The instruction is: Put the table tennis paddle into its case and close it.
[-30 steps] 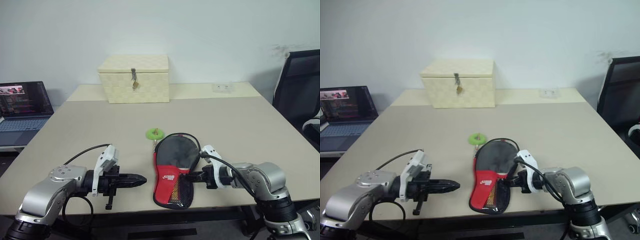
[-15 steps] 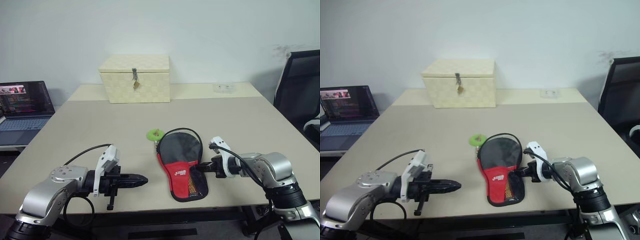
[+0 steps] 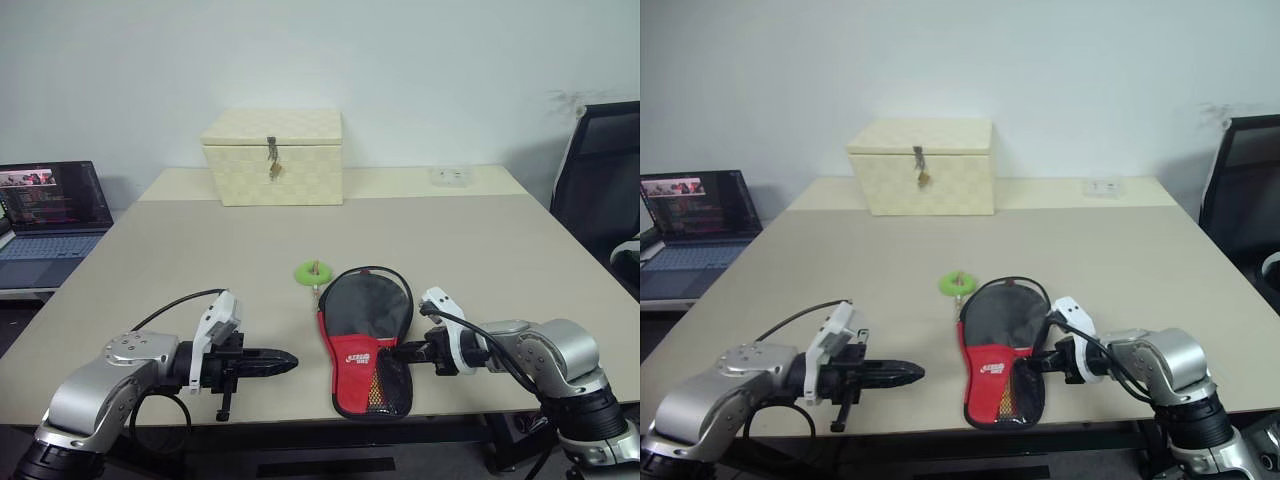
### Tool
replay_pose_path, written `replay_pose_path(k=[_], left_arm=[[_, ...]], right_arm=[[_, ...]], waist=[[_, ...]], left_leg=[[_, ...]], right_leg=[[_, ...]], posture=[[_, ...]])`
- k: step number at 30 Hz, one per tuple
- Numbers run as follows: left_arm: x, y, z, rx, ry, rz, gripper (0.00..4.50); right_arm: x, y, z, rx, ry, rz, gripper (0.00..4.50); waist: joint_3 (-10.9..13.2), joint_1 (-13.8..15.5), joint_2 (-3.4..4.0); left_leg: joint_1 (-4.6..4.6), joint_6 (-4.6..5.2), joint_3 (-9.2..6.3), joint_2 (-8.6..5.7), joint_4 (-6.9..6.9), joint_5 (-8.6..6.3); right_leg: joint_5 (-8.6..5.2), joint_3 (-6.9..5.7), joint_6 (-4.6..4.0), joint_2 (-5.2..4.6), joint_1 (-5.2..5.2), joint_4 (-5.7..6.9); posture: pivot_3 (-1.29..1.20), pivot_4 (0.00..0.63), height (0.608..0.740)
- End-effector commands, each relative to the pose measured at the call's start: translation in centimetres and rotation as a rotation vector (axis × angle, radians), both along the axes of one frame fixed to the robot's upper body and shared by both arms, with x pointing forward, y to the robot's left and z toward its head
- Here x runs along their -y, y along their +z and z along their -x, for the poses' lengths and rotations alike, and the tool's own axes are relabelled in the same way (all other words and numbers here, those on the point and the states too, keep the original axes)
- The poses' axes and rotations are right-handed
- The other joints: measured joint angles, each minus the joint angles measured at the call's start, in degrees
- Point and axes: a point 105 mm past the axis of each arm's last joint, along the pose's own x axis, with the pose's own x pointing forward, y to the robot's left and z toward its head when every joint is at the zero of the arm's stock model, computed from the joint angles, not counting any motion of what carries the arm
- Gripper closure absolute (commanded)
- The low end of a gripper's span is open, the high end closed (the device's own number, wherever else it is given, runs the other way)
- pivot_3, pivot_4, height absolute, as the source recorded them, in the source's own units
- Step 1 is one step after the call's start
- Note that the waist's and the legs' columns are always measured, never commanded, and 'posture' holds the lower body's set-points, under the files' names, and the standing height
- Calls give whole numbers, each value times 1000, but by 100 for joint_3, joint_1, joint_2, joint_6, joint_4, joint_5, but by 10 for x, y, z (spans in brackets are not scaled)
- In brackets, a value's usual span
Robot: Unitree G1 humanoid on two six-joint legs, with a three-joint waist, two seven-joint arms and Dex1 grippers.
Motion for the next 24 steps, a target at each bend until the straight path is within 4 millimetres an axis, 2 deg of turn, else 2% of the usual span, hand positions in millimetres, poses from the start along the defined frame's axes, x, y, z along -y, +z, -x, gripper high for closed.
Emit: replay_pose_path(k=[1,2,5,7,10,14,16,18,21,24], left_arm=[[4,8,-1,42,-23,7,4500],[4,8,-1,43,-21,9,4500],[5,8,-3,48,-5,17,4500],[4,8,-6,47,27,28,4500],[0,10,-13,49,99,42,4500],[-5,14,-29,75,196,57,4500],[-7,17,-37,91,234,67,4500],[-11,19,-51,134,295,51,4500],[-19,19,-74,189,399,9,4500],[-23,17,-92,229,462,-23,3616]], right_arm=[[1,11,-4,54,-10,-1,4483],[3,12,-6,60,-24,-3,4483],[8,17,-9,87,-48,4,3785],[14,23,-7,189,15,85,3140],[22,48,-9,368,120,167,2074],[14,95,-25,501,107,9,723],[6,103,-29,519,104,-54,103],[-11,94,-36,502,95,-89,31],[-42,66,-38,453,107,-111,31],[-56,42,-36,424,98,-86,0]], waist=[[0,7,0],[0,9,0],[0,17,0],[2,37,2],[5,60,4],[8,24,-2],[8,28,-3],[4,47,-8],[4,57,-9],[5,66,-8]], left_leg=[[0,0,0,0,0,0],[0,0,0,0,0,0],[0,0,1,0,0,0],[0,0,1,-1,1,0],[-2,0,0,-10,1,0],[2,0,8,-2,1,0],[7,0,8,-5,2,0],[8,-1,-5,0,2,1],[10,-1,-12,0,1,1],[1,-1,-13,1,1,1]], right_leg=[[0,0,0,0,0,0],[0,0,0,0,0,0],[0,0,0,0,0,0],[0,0,0,0,0,1],[-4,-5,7,-1,0,-5],[-3,-5,7,0,2,-11],[-3,-4,6,12,3,-5],[-3,-3,4,16,9,-5],[2,-3,-6,17,13,-4],[13,-5,-25,1,6,-1]], posture=[[0,150,740],[0,150,740],[0,150,740],[0,150,740],[0,150,740],[0,150,740],[0,150,740],[0,150,740],[0,150,740],[0,150,740]])
